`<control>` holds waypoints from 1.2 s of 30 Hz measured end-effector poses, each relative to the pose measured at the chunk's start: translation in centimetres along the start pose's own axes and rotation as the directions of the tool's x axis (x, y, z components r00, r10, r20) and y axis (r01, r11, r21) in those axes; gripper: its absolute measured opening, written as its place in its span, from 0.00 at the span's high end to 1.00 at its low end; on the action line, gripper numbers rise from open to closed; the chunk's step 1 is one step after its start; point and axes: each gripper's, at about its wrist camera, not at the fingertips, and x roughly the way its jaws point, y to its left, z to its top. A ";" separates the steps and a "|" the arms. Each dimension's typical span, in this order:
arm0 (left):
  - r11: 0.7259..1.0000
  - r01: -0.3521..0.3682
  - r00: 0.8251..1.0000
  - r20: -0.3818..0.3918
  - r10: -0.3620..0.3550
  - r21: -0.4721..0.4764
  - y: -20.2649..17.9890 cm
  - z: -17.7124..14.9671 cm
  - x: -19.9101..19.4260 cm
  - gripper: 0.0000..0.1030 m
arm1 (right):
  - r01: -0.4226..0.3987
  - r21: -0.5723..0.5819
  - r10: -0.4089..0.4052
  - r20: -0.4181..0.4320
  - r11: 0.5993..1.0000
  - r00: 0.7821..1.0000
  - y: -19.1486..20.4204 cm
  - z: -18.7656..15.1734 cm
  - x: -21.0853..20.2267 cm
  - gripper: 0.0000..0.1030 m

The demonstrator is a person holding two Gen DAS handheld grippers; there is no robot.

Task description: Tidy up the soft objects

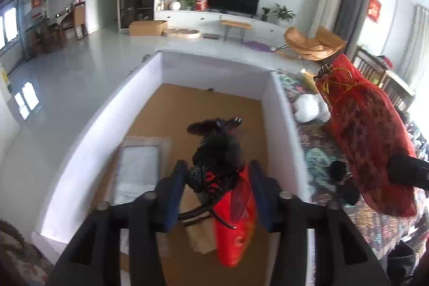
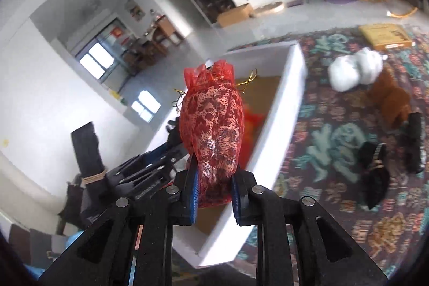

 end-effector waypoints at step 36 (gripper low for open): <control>0.902 0.247 0.960 -0.214 -0.179 0.354 -24.2 -10.4 13.3 0.00 | 0.805 0.299 -0.846 0.013 0.512 0.533 -29.9 -13.4 -14.4 0.17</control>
